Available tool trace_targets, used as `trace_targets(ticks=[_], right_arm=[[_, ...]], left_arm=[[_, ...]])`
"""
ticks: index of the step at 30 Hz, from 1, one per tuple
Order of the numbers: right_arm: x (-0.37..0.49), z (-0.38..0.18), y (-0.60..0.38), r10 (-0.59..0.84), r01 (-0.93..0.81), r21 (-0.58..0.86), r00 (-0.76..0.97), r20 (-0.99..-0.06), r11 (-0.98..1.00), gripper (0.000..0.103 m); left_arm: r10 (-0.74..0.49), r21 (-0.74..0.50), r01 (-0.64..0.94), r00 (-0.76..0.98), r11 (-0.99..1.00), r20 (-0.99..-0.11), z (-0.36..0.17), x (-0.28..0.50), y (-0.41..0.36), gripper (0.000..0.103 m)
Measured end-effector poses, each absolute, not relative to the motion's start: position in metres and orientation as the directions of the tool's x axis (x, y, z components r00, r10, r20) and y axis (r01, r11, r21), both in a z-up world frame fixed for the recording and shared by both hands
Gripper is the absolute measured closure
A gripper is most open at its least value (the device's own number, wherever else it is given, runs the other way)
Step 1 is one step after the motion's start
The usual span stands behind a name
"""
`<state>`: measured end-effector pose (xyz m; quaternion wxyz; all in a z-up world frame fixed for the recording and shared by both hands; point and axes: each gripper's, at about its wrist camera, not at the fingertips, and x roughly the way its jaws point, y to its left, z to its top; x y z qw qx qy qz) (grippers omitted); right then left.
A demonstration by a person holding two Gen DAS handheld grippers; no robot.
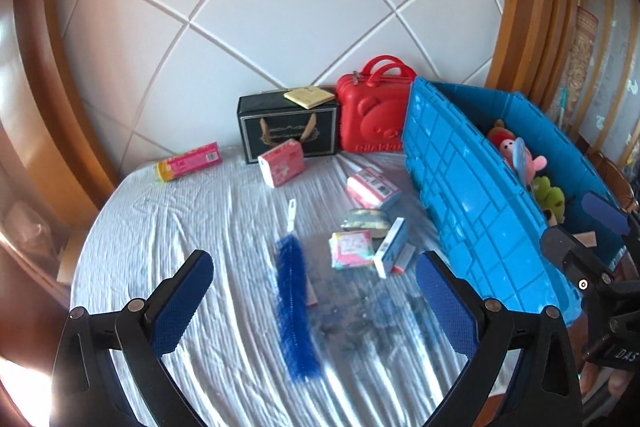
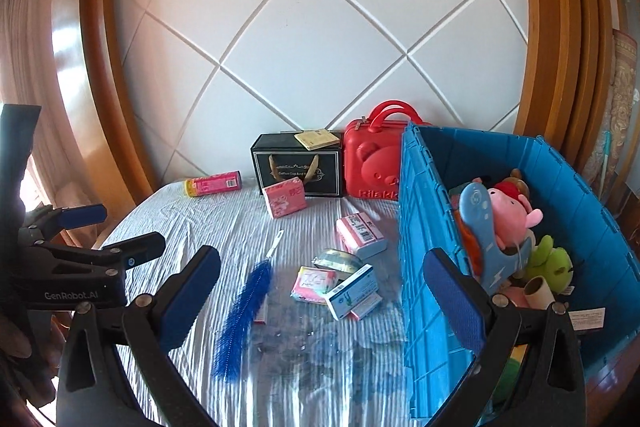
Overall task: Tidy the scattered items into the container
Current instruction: 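Move both grippers back from the crate toward the bed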
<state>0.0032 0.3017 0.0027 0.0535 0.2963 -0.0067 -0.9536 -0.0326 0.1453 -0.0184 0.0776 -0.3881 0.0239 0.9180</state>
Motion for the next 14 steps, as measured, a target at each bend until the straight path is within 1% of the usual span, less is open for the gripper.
trace_targets(ticks=[4,7,9,10,14], right_arm=[[0.009,-0.002,0.271,-0.109,0.106,0.039,-0.81,-0.576,-0.994,0.0],[0.012,-0.007,0.254,-0.107,0.106,0.035,-0.806,-0.583,-0.994,0.0],[0.015,-0.01,0.247,-0.101,0.099,0.036,-0.803,-0.587,-0.994,0.0],[0.017,-0.011,0.245,-0.1,0.096,0.039,-0.803,-0.588,-0.995,0.0],[0.024,-0.013,0.237,-0.087,0.084,0.032,-0.806,-0.585,-0.996,0.0]], left_arm=[[0.119,-0.036,-0.136,-0.672,-0.99,-0.731,-0.03,-0.022,0.108,0.001],[0.173,-0.097,-0.152,-0.645,-0.984,-0.744,-0.038,-0.018,0.086,0.001],[0.221,-0.154,-0.16,-0.637,-0.975,-0.739,-0.04,-0.015,0.072,0.001],[0.226,-0.16,-0.16,-0.642,-0.974,-0.732,-0.039,-0.013,0.067,0.001],[0.146,-0.064,-0.144,-0.688,-0.988,-0.71,-0.032,-0.004,0.061,0.001]])
